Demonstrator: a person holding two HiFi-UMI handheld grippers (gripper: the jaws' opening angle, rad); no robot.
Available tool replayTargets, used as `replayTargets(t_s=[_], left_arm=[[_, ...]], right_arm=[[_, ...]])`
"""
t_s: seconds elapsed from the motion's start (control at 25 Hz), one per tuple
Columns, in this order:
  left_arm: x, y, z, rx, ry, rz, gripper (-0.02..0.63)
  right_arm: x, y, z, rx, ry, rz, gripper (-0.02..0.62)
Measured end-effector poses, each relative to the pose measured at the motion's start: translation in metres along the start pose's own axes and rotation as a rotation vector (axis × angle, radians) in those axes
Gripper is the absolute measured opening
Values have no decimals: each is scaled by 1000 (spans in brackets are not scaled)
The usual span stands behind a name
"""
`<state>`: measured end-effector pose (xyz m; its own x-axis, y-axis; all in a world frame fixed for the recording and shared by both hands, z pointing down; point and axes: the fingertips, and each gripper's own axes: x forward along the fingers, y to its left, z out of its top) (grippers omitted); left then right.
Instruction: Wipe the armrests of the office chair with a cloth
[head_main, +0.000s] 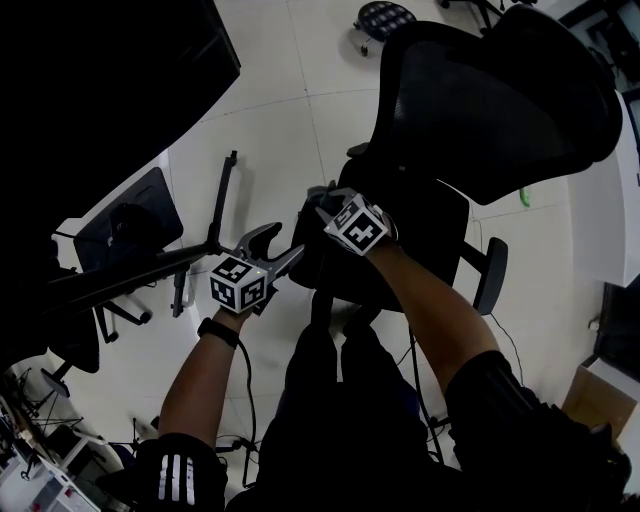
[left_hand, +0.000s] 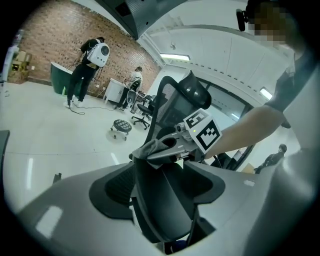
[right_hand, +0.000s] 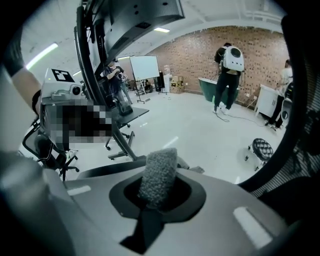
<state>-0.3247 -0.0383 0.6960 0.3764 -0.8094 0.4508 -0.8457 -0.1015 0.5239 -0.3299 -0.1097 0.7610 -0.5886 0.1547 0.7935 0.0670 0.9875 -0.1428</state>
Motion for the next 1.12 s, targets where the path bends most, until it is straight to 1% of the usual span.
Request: replayTargets(t_s=[0.2,0.56,0.68,0.96,1.12], left_arm=[[-10,-5,-8,-11,-10,11,325],[-30,-19,-31,-32,-21,31,325],[-39,-24,-39,-45,-34,40,325],[-56,-32,-58,-68,-42,88,325],[-61,-38,-65,-75,-45,99,325]], right_arm=[[3,34,-4,-51,-5,40,38],[3,114,-21,-218,27,151,38],[2,138,-29,-258,37,183,38],[-10,177,-51,-357,57,255,38],[-16,191,-62,-368,55,282,38]])
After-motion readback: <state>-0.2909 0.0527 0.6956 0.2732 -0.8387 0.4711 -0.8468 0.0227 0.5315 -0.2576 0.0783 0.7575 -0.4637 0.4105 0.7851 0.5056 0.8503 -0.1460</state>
